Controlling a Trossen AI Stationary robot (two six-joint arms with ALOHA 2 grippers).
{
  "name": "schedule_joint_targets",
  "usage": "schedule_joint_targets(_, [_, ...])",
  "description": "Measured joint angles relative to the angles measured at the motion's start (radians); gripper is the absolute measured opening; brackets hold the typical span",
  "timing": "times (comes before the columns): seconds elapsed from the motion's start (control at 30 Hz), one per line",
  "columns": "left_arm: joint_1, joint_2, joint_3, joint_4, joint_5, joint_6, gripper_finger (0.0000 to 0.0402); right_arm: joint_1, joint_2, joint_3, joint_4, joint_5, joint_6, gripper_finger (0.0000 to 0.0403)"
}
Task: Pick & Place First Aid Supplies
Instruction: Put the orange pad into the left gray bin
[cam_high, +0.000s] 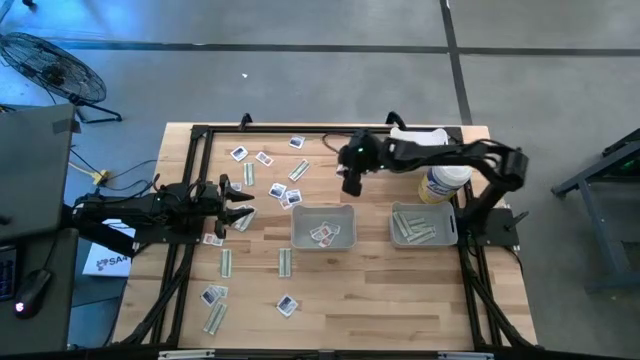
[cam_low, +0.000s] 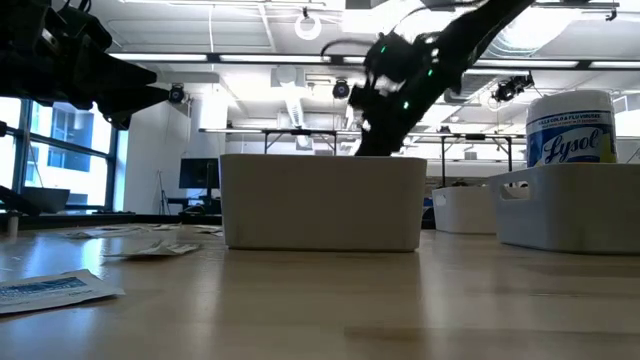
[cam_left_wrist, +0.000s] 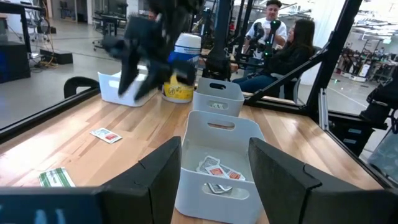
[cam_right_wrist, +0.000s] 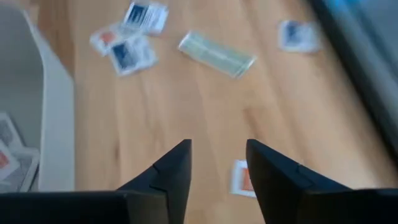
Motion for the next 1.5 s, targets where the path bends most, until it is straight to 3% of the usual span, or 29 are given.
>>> schedule_joint_targets(0.17, [0.0,0.0,0.0,0.0,0.0,0.0,0.0186,-0.012,0.114,0.06,0.001,-0.018,-0.004,0.0182])
schedule_joint_targets(0.33, [0.0,0.0,0.0,0.0,0.0,0.0,0.0186,-0.054,0.187,0.118,-0.062,-0.1,-0.011,0.0201])
schedule_joint_targets(0.6, [0.0,0.0,0.0,0.0,0.0,0.0,0.0186,-0.117,0.262,0.128,-0.103,-0.205,-0.12,0.0188])
schedule_joint_targets(0.77, [0.0,0.0,0.0,0.0,0.0,0.0,0.0186,-0.14,0.305,0.129,-0.085,-0.217,-0.149,0.0173])
schedule_joint_targets(1.5, [0.0,0.0,0.0,0.0,0.0,0.0,0.0186,-0.09,0.304,0.094,-0.147,0.02,-0.234,0.0046])
